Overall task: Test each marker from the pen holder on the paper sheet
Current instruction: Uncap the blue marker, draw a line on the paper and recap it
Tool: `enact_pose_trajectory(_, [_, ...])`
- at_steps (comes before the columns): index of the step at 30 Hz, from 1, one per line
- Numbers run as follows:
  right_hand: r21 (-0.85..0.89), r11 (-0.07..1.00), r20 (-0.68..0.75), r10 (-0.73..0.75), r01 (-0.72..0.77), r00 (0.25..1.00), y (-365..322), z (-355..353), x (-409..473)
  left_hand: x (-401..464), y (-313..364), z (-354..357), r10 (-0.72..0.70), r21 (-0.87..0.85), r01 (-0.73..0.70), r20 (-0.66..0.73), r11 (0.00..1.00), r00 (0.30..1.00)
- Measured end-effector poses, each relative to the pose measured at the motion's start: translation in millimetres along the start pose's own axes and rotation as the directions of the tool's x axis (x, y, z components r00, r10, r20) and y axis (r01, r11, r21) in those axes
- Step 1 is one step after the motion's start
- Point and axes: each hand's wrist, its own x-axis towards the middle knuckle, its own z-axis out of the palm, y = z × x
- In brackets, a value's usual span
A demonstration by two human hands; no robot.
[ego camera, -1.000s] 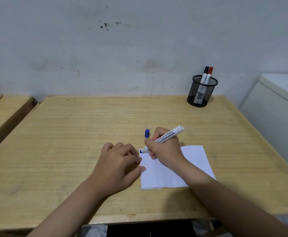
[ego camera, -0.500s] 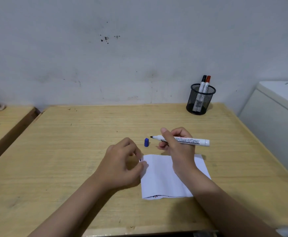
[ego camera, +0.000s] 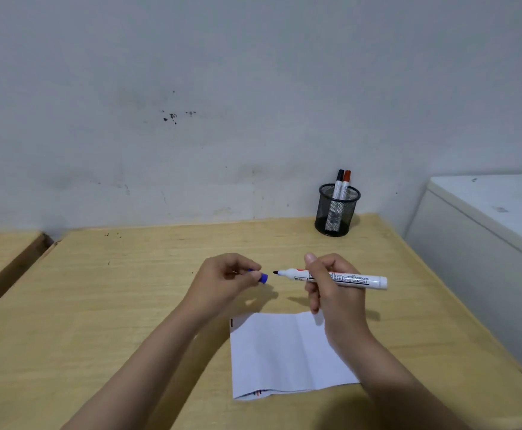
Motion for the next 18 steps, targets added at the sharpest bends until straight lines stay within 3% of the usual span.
enact_pose_trajectory(2, [-0.015, 1.000, 0.006, -0.020, 0.020, 1.000, -4.9, -1.9, -1.7, -9.5, 12.9, 1.4, -0.018, -0.249, 0.030, 0.051, 0.968, 0.999])
enact_pose_trajectory(4, [-0.026, 0.999, 0.024, -0.045, 0.046, 0.999, -8.9, -2.9, -4.2, -17.4, 22.8, 4.5, -0.026, -0.353, 0.053, 0.080, 0.934, 0.996])
enact_pose_trajectory(11, [0.021, 0.994, 0.033, -0.111, 0.110, 0.993, -25.3, -7.2, -11.0, -32.0, 39.3, 12.0, -0.014, -0.451, 0.047, 0.078, 0.891, 0.997])
enact_pose_trajectory(18, [0.010, 0.988, 0.080, -0.156, 0.156, 0.984, -31.8, -4.6, -16.1, -45.3, 47.6, 19.8, 0.043, -0.424, -0.001, 0.089, 0.905, 0.995])
